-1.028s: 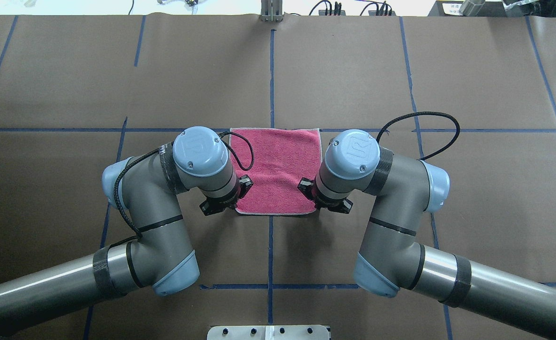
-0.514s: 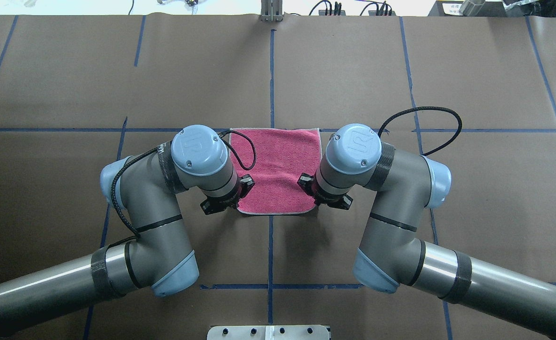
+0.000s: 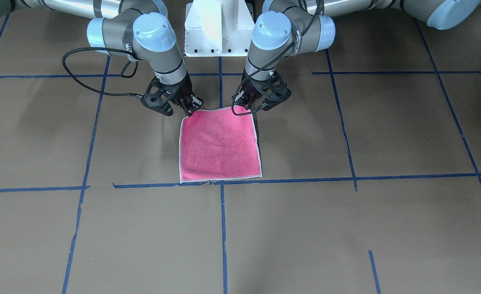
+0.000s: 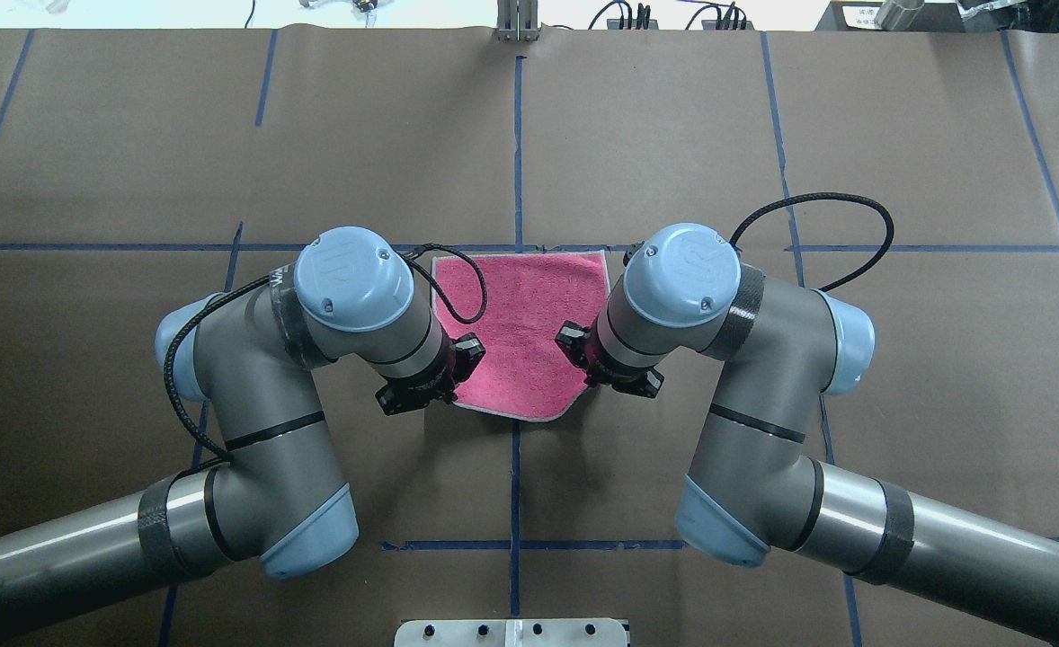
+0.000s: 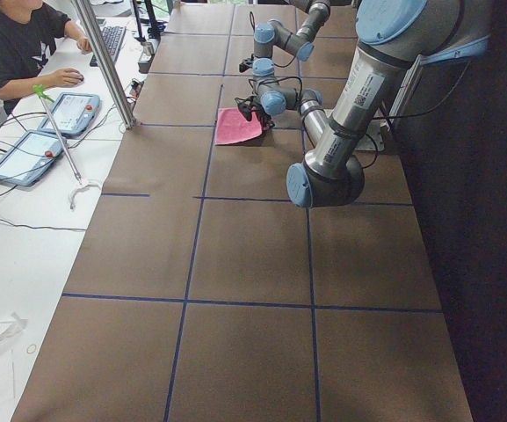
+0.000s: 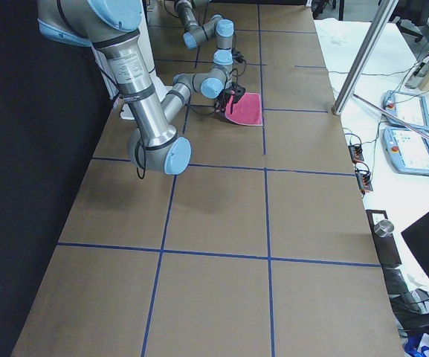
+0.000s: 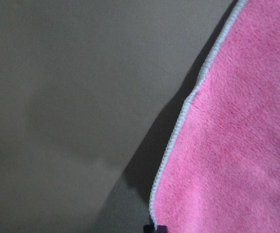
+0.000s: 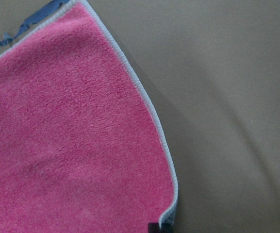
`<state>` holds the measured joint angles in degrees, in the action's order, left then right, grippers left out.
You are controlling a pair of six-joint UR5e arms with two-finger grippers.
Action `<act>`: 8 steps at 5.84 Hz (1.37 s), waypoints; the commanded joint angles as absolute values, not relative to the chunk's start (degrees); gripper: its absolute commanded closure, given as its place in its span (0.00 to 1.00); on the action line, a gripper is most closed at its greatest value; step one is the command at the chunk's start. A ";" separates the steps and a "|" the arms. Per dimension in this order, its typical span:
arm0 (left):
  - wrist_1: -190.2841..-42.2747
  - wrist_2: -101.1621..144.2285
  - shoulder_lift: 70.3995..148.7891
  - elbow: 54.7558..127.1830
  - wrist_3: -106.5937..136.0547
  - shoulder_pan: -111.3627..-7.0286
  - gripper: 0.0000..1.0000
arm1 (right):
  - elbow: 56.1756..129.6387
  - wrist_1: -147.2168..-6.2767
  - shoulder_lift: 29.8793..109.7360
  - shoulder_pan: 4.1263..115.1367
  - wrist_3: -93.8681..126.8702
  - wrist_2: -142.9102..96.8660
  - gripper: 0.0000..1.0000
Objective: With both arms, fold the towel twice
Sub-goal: 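Lift the near towel edge with both grippers and carry it away from the robot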
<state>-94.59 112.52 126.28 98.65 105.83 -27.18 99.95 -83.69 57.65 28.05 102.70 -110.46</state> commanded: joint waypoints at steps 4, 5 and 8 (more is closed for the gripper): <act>-89.83 117.94 123.14 104.94 106.52 -27.16 1.00 | 107.03 -86.20 61.08 28.83 109.33 -118.30 1.00; -89.48 119.52 123.13 104.94 106.52 -27.07 1.00 | 107.83 -88.31 61.00 28.65 109.60 -118.47 1.00; -89.21 120.94 123.92 104.94 109.67 -28.29 1.00 | 107.06 -89.03 60.21 29.00 109.77 -118.48 1.00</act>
<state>-89.18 120.64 123.65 104.94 108.44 -27.73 107.39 -88.95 60.46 28.92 109.64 -118.47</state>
